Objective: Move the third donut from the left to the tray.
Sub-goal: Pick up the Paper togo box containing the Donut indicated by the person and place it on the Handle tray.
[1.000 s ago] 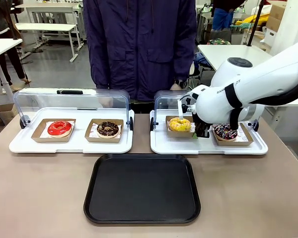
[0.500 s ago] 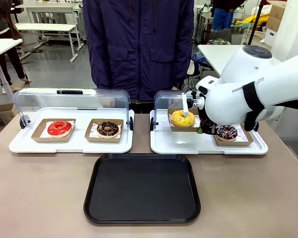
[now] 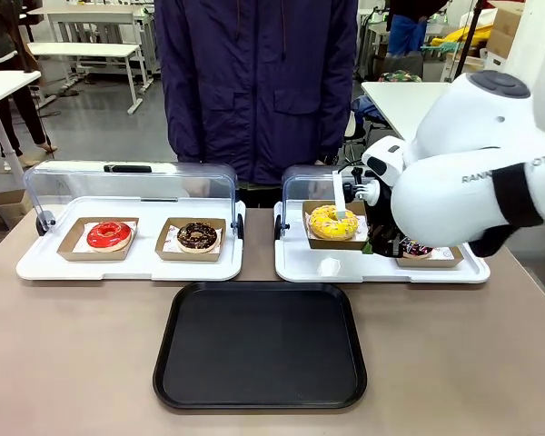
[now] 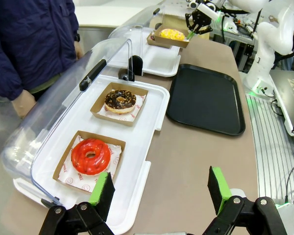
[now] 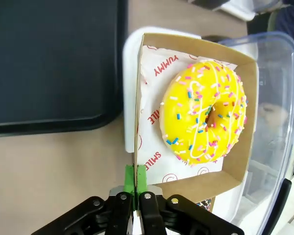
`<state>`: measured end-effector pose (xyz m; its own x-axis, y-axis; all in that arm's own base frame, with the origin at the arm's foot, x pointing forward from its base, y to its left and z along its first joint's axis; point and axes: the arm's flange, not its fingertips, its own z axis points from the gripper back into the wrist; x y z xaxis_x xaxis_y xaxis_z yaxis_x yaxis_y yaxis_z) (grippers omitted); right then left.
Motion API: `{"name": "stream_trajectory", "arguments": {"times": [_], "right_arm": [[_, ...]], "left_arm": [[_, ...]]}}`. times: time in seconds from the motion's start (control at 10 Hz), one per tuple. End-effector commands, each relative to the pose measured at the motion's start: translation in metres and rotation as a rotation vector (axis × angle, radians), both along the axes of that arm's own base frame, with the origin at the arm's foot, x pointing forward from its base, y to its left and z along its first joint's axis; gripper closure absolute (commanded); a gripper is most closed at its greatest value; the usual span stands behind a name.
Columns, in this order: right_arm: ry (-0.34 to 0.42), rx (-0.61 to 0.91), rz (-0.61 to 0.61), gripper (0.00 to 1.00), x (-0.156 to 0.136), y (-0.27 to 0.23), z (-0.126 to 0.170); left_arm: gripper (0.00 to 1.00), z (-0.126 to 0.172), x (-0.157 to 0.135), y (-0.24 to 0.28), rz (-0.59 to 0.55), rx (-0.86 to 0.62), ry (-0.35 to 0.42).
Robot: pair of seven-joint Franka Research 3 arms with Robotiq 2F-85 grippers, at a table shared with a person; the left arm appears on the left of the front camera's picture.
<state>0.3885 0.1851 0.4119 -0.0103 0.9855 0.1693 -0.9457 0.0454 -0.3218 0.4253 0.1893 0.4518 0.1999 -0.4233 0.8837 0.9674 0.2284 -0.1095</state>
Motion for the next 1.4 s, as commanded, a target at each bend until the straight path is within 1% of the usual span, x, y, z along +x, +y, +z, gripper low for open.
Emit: {"name": "stream_trajectory", "arguments": {"times": [0.0, 0.2, 0.4, 0.5, 0.6, 0.7, 0.8, 1.1, 1.2, 1.3], "right_arm": [[0.013, 0.040, -0.032, 0.98, -0.029, 0.007, 0.007], [0.018, 0.053, -0.049, 0.98, -0.049, 0.019, 0.007], [0.051, 0.078, -0.051, 0.98, -0.069, 0.037, 0.002], [0.054, 0.081, -0.064, 0.98, -0.076, 0.045, -0.001], [0.056, 0.084, -0.046, 0.98, -0.077, 0.053, -0.006], [0.010, 0.087, -0.032, 0.98, -0.074, 0.052, -0.007], [0.050, 0.058, -0.030, 0.98, -0.053, 0.059, 0.012], [0.051, 0.061, -0.024, 0.98, -0.055, 0.063, 0.011], [0.005, 0.058, -0.044, 0.98, -0.077, 0.082, 0.003], [-0.024, 0.041, -0.094, 0.98, -0.092, 0.092, -0.002]], "left_arm": [[0.00, 0.002, -0.002, -0.001, 0.000, 0.004, 0.003], [0.00, 0.002, -0.002, -0.001, 0.000, 0.004, 0.003], [0.00, 0.002, -0.002, -0.001, 0.000, 0.004, 0.003], [0.00, 0.002, -0.002, -0.001, 0.000, 0.004, 0.003], [0.00, 0.002, -0.002, -0.001, 0.000, 0.004, 0.003], [0.00, 0.002, -0.002, -0.001, 0.000, 0.004, 0.003], [0.00, 0.002, -0.002, -0.001, 0.000, 0.004, 0.003], [0.00, 0.002, -0.002, -0.001, 0.000, 0.004, 0.003], [0.00, 0.002, -0.002, -0.001, 0.000, 0.004, 0.003], [0.00, 0.002, -0.002, -0.001, 0.000, 0.004, 0.003]]}}
